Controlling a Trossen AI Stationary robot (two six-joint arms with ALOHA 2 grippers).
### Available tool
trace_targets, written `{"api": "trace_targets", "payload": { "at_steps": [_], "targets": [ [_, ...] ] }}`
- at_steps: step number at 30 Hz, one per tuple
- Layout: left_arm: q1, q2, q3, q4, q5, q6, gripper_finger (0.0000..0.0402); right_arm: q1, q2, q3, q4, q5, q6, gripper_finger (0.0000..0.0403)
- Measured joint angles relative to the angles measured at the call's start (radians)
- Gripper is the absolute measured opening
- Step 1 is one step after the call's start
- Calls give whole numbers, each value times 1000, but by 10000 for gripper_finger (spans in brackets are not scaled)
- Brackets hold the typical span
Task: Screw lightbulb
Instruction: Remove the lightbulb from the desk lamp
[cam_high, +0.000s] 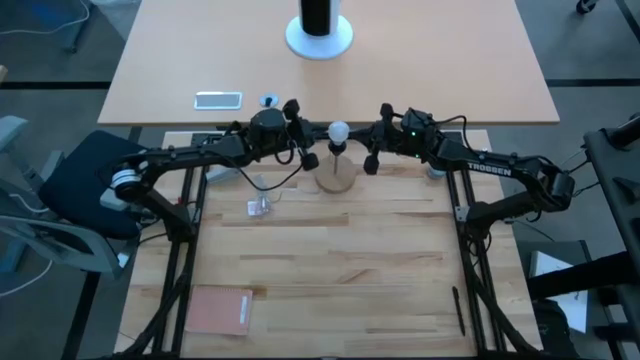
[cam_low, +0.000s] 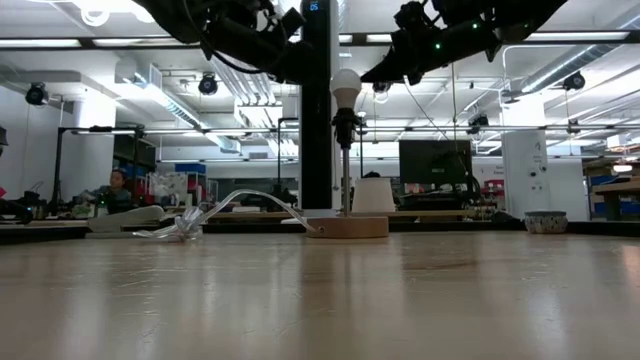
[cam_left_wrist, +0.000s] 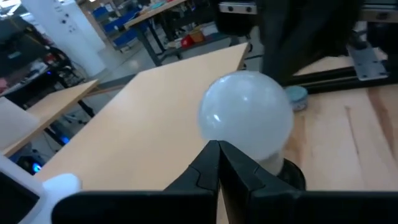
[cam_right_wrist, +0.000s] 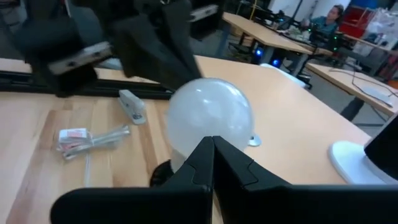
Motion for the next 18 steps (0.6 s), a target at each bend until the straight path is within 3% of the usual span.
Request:
{"api": "trace_targets", "payload": {
  "at_steps": [11, 18],
  "targets": [
    [-19, -25, 0, -71, 17, -19, 0, -1, -6, -1, -4, 14, -2, 0],
    [-18, -13, 0, -9, -107, -22, 0, 3, -35, -2, -5, -47, -24, 0]
  ]
}}
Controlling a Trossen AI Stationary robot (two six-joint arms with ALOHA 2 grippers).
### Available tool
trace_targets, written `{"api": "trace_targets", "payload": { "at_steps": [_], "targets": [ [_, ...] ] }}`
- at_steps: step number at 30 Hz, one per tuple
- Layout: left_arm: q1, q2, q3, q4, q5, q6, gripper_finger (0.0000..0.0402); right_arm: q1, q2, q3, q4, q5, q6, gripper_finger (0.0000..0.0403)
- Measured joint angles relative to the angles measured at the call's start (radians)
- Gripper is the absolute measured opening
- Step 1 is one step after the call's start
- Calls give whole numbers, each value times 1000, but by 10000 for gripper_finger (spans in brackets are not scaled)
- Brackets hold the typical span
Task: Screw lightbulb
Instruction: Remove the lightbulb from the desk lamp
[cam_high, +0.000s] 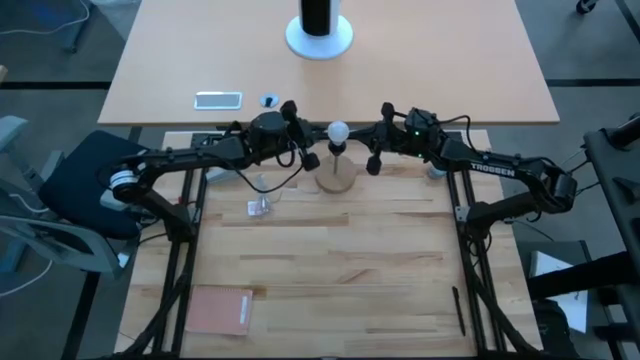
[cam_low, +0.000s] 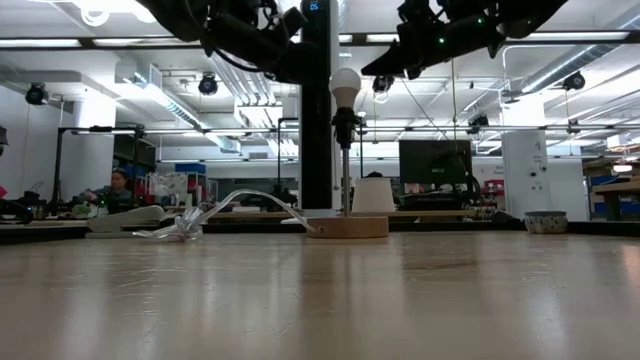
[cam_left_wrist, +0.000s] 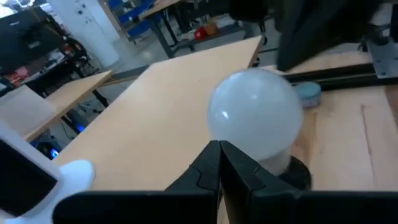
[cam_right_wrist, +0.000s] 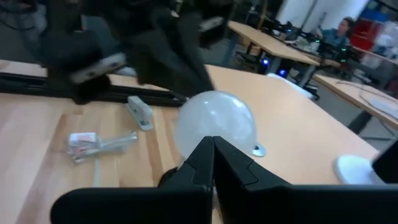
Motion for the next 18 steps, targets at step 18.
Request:
{"api": "trace_targets", "payload": {
  "at_steps": [18],
  "targets": [
    [-5, -10, 0, -36, 77, 10, 0, -4, 22, 0, 3, 100, 2, 0]
  ]
}}
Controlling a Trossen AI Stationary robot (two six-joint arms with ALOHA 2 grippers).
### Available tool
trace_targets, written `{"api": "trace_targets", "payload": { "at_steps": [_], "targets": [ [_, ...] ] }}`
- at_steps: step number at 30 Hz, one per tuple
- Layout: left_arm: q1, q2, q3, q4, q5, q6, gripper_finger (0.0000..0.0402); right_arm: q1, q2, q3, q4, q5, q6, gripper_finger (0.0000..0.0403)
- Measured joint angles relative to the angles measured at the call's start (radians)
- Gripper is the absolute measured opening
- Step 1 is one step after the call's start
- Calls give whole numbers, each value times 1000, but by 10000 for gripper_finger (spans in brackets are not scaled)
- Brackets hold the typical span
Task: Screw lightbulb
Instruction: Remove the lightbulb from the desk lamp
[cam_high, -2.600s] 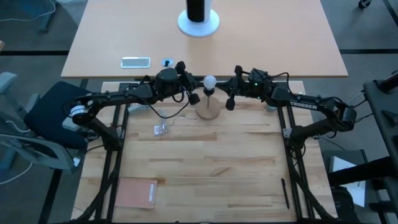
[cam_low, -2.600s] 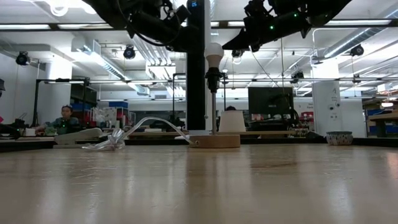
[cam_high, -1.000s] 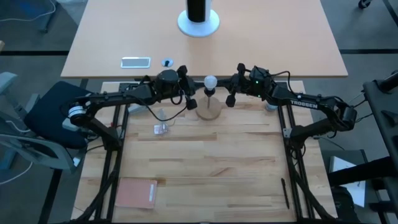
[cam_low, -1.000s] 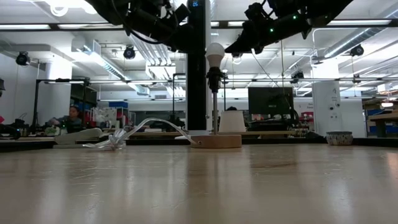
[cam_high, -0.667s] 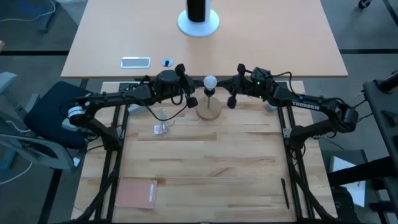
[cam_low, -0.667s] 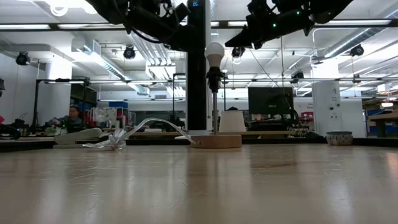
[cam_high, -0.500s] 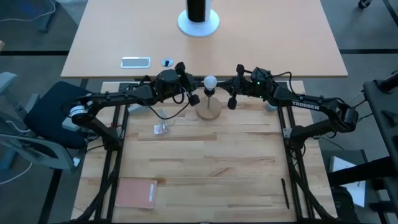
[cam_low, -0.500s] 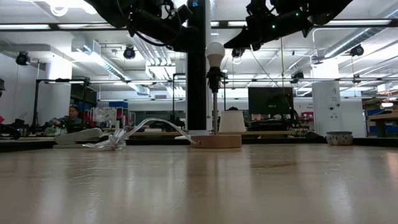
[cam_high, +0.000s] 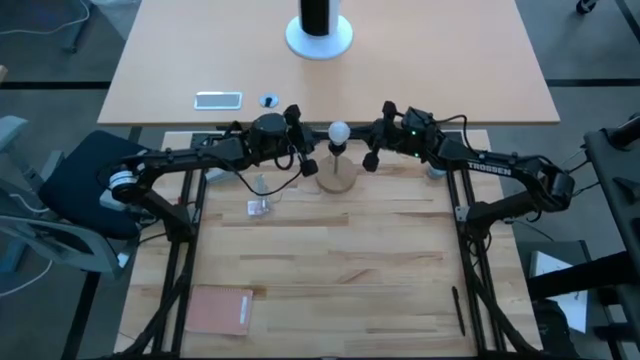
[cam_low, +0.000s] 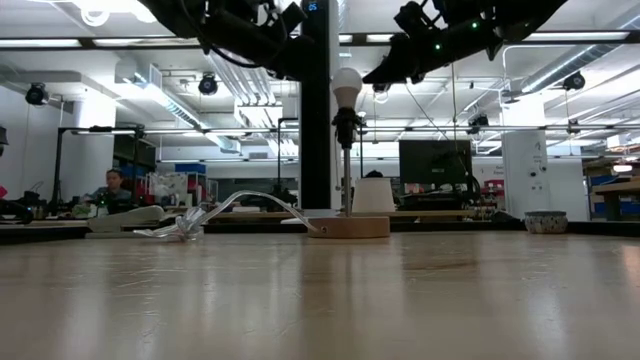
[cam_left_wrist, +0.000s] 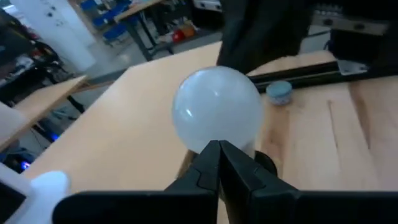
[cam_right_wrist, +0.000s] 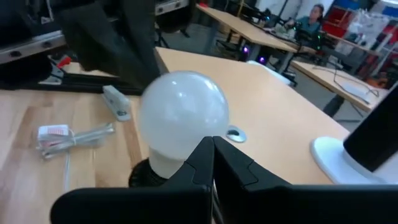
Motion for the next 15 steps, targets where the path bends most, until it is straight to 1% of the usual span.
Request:
{"api": "trace_targets", "payload": {
  "at_steps": [2, 4, 7, 10, 15],
  "targets": [
    [1, -4, 0, 12, -29, 4, 0, 1, -6, 0, -5, -19, -5, 0],
    [6, -5, 0, 19, -54, 6, 0, 3, -7, 0, -3, -63, -9, 0],
    [13, 14, 0, 48, -75, 6, 0, 3, -7, 0, 0, -106, -3, 0],
    [15, 31, 0, 75, -70, 7, 0, 3, -1, 0, 3, -107, 8, 0],
    [16, 36, 0, 87, -20, 15, 0, 1, 0, 0, 1, -100, 13, 0]
  ]
}}
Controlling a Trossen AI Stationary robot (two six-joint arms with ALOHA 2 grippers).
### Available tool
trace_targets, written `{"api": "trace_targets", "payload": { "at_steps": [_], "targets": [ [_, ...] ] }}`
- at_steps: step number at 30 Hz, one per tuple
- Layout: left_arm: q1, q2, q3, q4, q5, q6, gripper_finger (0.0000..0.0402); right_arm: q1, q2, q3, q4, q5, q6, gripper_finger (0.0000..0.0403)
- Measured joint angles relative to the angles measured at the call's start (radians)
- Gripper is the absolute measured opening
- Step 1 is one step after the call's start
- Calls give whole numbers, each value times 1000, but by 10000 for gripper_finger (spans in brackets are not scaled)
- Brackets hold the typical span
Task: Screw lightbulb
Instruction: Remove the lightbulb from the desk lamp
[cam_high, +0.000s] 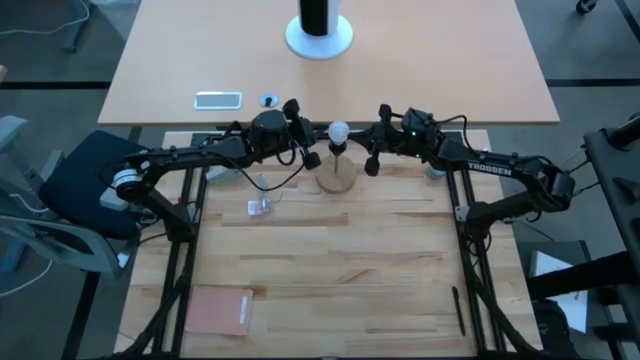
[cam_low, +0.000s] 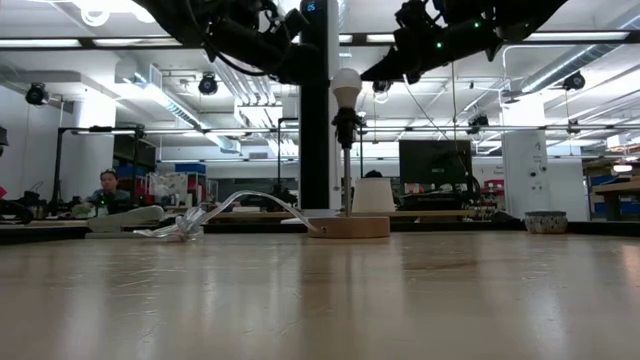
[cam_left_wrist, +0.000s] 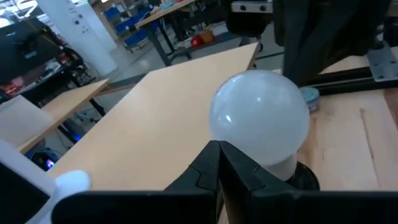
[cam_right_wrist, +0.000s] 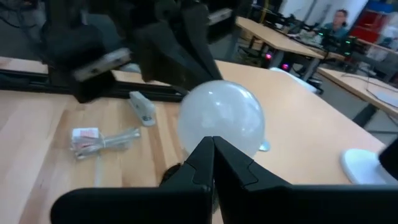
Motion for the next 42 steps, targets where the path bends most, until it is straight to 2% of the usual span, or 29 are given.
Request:
{"api": "trace_targets", "payload": {
  "at_steps": [5, 10, 12, 15, 18, 22, 28, 32, 35, 39, 42],
  "targets": [
    [-4, -19, 0, -44, 28, 0, 0, 0, 0, 0, 2, 91, -14, 0],
    [-13, -38, 0, -85, 25, 0, 0, -1, -5, 0, -3, 100, -19, 0],
    [-12, -39, 0, -83, -4, 1, 0, 1, -11, 0, -4, 92, -21, 0],
    [-9, -29, 0, -59, -50, 1, 0, 2, -14, 0, -4, 21, -21, 0],
    [-6, -7, 0, -34, -55, 6, 0, 2, -11, 0, -2, -8, -11, 0],
    [-3, 3, 0, -15, -8, 14, 0, 0, 4, 1, 5, -3, -5, 0],
    [-11, -23, 0, -69, 75, 16, 0, -14, 6, 1, 7, 84, -14, 0],
    [-18, -44, 0, -105, 84, 16, 0, -17, 5, 1, -11, 97, -15, 0],
    [-15, -54, 0, -90, 50, 22, 0, -15, 1, 1, -14, 88, -15, 0],
    [-15, -42, 0, -82, -74, 27, 0, -8, -5, 1, -14, 38, -6, 0],
    [-8, -22, 0, -55, -85, 31, 0, -4, -7, 1, -9, 14, 4, 0]
  ]
}}
